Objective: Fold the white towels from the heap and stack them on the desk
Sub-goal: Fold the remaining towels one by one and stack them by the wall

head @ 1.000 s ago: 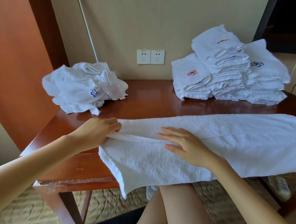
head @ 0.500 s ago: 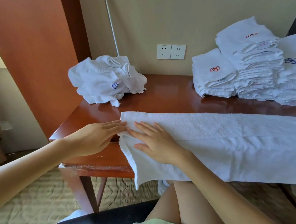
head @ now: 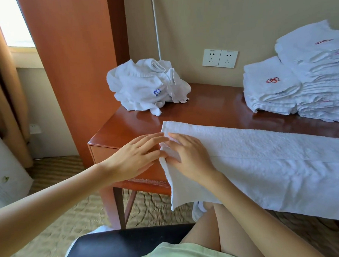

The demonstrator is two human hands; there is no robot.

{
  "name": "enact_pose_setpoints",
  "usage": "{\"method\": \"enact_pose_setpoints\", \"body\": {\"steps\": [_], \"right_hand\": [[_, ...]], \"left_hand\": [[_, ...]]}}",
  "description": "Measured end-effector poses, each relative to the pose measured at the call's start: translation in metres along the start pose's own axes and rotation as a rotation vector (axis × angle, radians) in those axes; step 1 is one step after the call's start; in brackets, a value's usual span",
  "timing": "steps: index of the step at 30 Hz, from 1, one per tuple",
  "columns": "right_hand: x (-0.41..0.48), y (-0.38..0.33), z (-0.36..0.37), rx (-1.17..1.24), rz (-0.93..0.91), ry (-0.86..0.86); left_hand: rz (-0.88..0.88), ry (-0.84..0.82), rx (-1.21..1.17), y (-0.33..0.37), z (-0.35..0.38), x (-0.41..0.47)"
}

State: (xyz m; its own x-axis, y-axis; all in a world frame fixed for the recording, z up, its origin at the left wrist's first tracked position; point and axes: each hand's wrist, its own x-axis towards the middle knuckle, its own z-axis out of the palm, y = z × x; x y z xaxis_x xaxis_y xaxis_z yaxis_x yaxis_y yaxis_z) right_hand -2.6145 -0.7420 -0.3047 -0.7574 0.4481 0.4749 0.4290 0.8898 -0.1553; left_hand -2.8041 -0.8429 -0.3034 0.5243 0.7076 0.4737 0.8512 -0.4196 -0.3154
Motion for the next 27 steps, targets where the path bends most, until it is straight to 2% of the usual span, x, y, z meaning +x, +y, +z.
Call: {"method": "enact_pose_setpoints", "body": {"steps": [3,8,15,20,25,27], "right_hand": [[0.001,-0.002,0.004,-0.004,-0.022,-0.023],[0.003,-0.002,0.005,-0.13,-0.059,-0.154],[-0.008,0.012,-0.012,-0.047,-0.119,-0.209],[-0.02,0.028,-0.026,-0.177,-0.109,-0.344],[-0.036,0.035,-0.038,-0.188,-0.081,-0.434],[-0.041,0.035,-0.041,-0.129,-0.068,-0.44]], "left_hand": [[-0.018,0.009,0.004,-0.005,-0.001,0.003],[-0.098,0.067,-0.042,-0.006,0.001,-0.007],[0.117,0.038,0.107,0.01,0.023,-0.009],[0.174,-0.021,0.122,0.019,0.031,0.012],[0.162,0.013,-0.1,0.019,0.03,0.016],[0.083,0.039,-0.251,0.02,0.025,0.017]]}}
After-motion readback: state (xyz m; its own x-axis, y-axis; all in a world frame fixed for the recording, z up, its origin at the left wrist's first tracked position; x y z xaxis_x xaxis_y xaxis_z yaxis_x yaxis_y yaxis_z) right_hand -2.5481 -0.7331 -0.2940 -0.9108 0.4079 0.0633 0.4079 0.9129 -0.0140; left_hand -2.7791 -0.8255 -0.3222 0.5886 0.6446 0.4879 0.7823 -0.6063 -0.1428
